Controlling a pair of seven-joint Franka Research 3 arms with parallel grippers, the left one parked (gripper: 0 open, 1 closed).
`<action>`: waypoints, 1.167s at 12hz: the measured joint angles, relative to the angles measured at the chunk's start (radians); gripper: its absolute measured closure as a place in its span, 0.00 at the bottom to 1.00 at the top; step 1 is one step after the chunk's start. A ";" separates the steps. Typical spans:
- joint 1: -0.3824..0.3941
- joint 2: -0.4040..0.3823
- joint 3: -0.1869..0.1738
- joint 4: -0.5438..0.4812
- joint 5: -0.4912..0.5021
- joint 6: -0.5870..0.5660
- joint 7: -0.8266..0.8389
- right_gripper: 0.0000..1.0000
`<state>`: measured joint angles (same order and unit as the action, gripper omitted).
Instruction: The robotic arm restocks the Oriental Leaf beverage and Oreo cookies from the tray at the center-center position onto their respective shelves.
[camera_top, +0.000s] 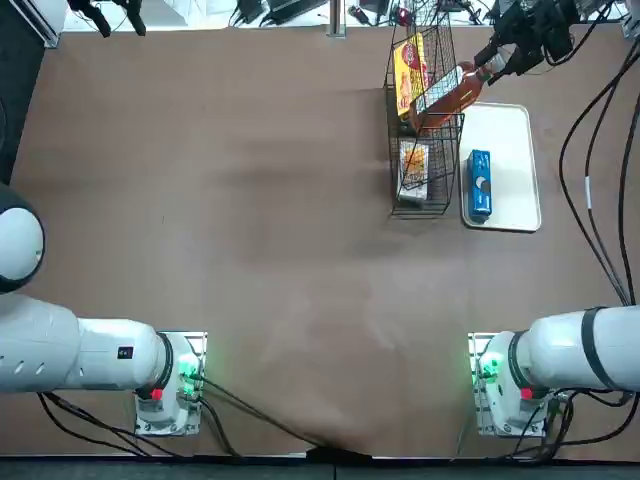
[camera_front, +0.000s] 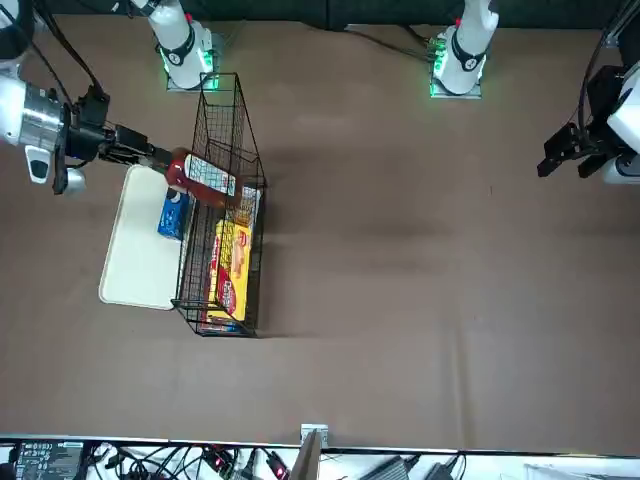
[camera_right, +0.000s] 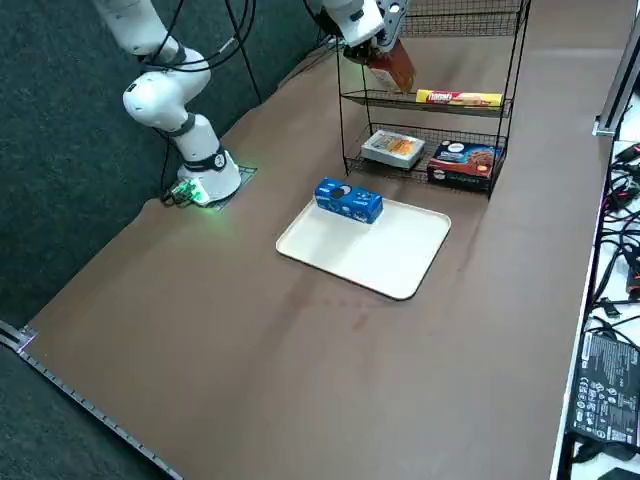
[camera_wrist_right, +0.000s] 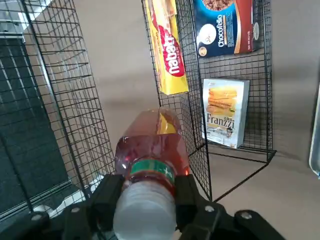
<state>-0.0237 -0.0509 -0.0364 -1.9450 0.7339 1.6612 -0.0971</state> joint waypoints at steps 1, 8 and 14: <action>0.005 0.000 0.000 -0.008 0.000 0.005 0.000 0.42; 0.051 0.000 0.001 -0.067 0.001 0.091 0.000 0.42; 0.085 0.000 0.001 -0.100 0.004 0.142 0.000 0.42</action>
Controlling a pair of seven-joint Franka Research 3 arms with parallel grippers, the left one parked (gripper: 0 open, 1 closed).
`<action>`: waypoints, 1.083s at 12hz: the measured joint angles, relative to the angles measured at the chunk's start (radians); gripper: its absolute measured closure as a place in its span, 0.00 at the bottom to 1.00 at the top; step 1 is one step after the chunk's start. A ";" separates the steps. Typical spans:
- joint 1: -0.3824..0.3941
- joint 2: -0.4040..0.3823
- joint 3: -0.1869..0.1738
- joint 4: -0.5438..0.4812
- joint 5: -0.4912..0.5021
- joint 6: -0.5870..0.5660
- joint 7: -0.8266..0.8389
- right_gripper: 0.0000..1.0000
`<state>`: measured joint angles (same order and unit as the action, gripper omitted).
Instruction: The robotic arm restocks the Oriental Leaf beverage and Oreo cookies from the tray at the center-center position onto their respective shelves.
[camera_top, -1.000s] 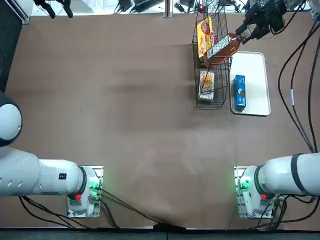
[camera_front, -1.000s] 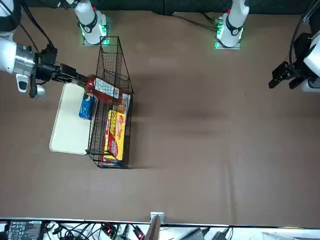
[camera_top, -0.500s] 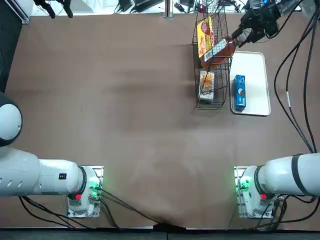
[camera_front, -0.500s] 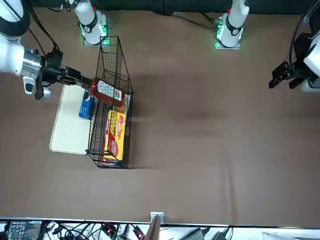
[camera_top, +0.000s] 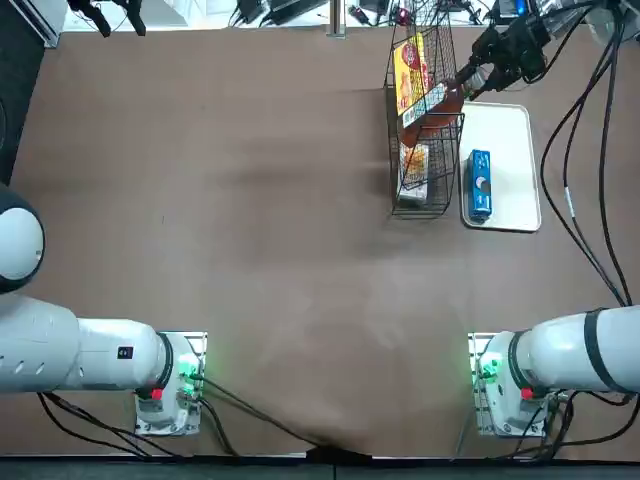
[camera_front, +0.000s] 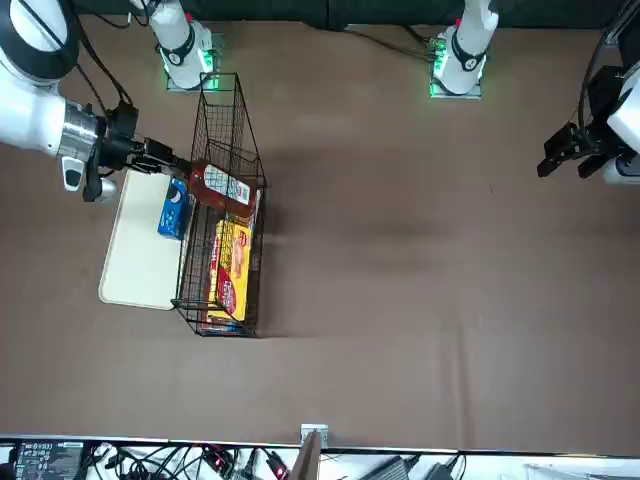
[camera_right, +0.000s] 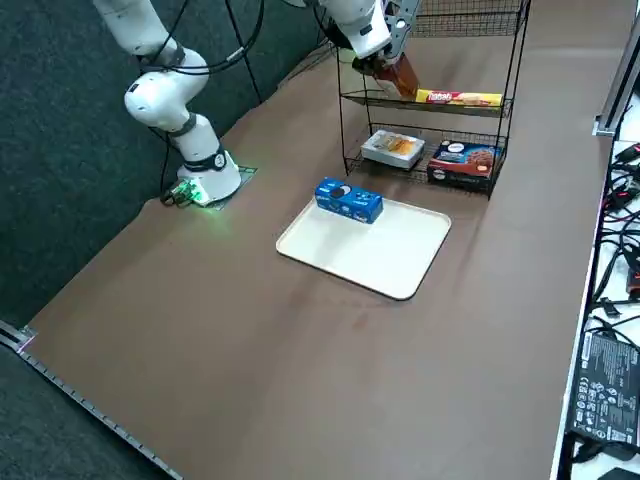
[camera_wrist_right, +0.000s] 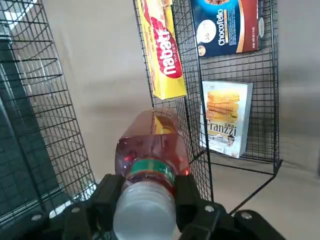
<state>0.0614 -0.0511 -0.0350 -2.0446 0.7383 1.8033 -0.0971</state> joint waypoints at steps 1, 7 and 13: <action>0.004 0.000 0.000 -0.006 0.000 0.010 0.000 0.42; 0.026 0.002 0.000 -0.027 0.002 0.045 0.001 0.42; 0.027 0.000 -0.002 -0.013 0.021 0.045 0.000 0.01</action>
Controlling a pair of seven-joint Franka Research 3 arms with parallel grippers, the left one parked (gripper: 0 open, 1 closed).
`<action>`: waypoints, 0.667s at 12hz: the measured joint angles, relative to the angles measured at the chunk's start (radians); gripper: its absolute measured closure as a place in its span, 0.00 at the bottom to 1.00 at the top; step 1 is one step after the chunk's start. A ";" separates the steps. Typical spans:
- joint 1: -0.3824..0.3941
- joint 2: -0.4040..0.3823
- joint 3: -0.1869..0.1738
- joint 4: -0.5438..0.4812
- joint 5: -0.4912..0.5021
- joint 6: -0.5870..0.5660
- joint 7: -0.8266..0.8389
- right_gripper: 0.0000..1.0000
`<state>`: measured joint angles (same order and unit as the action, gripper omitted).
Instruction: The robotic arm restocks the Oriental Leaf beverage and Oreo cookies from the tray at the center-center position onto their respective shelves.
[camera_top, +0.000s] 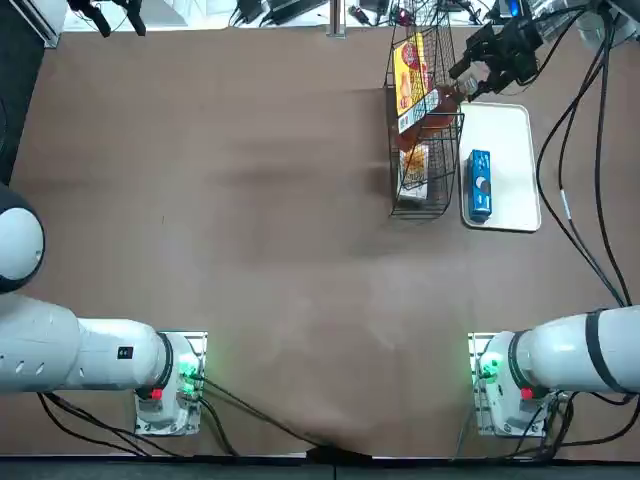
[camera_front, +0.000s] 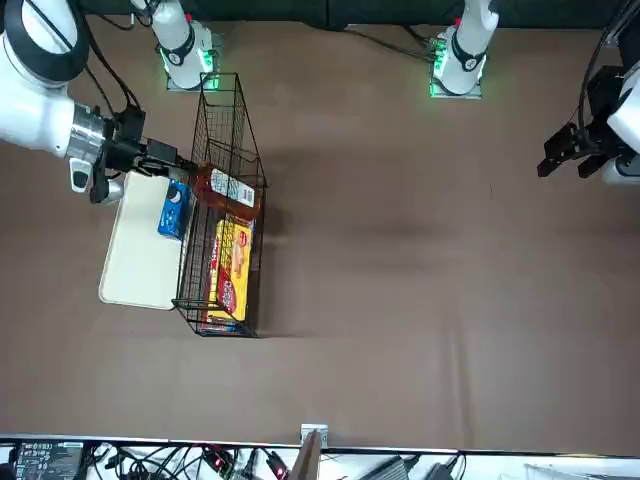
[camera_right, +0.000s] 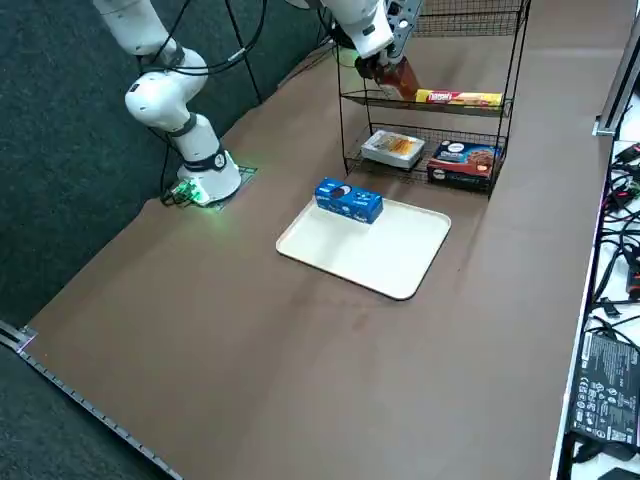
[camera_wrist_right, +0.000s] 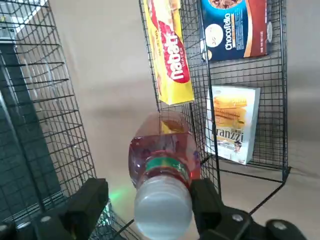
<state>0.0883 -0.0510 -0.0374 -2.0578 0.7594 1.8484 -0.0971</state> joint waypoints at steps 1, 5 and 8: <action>0.000 0.000 -0.001 0.002 0.000 0.000 0.000 0.00; -0.006 0.000 -0.009 0.008 -0.022 0.000 -0.003 0.00; -0.023 0.000 -0.018 0.027 -0.081 -0.001 -0.014 0.00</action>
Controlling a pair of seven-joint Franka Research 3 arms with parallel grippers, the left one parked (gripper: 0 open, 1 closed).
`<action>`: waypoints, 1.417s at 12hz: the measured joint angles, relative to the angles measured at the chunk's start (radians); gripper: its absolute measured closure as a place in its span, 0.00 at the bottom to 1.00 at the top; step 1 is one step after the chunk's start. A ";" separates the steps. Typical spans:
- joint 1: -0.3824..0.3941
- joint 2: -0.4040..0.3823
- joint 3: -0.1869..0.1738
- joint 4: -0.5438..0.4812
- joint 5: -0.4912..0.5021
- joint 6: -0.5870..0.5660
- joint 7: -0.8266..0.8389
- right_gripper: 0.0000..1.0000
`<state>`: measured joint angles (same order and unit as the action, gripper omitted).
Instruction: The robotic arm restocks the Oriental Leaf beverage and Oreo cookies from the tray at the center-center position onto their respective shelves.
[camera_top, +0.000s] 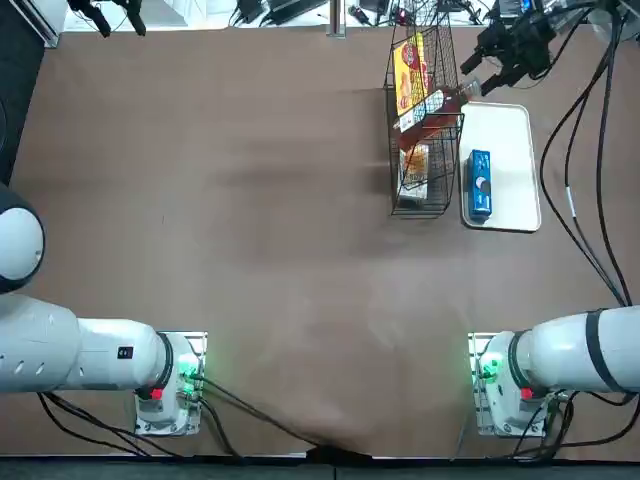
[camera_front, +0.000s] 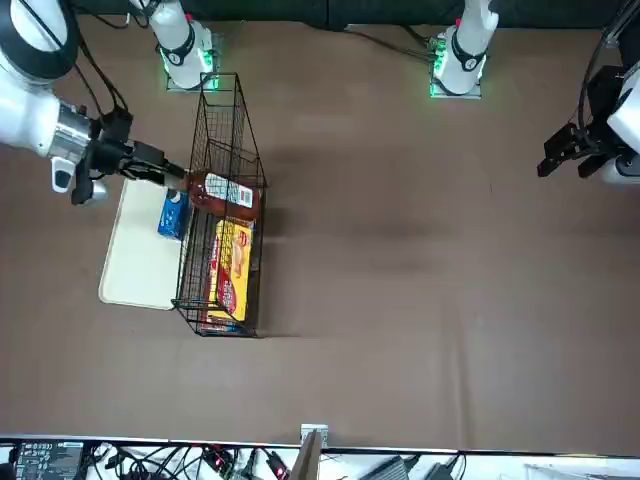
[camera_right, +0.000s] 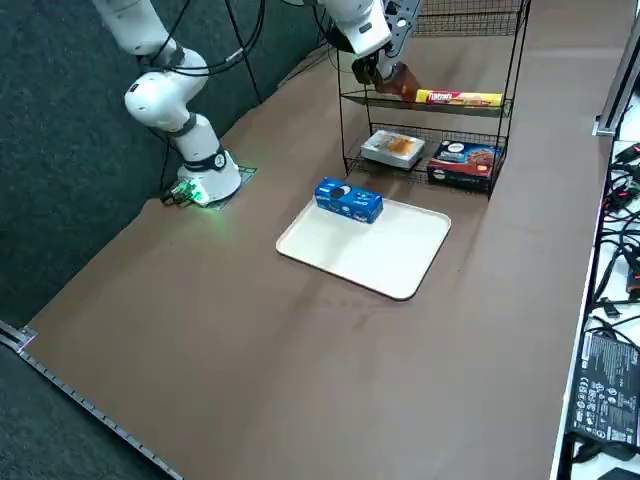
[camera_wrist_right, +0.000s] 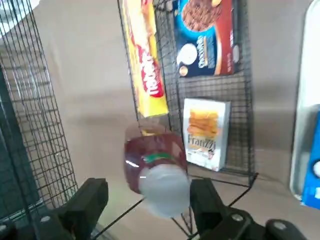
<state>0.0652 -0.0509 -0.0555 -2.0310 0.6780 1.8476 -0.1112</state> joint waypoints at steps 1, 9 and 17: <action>-0.010 0.000 -0.002 0.010 -0.009 -0.001 -0.004 0.00; -0.098 -0.002 -0.005 0.044 -0.253 -0.015 -0.048 0.00; -0.134 0.123 -0.005 0.032 -0.381 0.007 -0.061 0.00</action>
<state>-0.0684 0.0723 -0.0605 -1.9986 0.2972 1.8550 -0.1717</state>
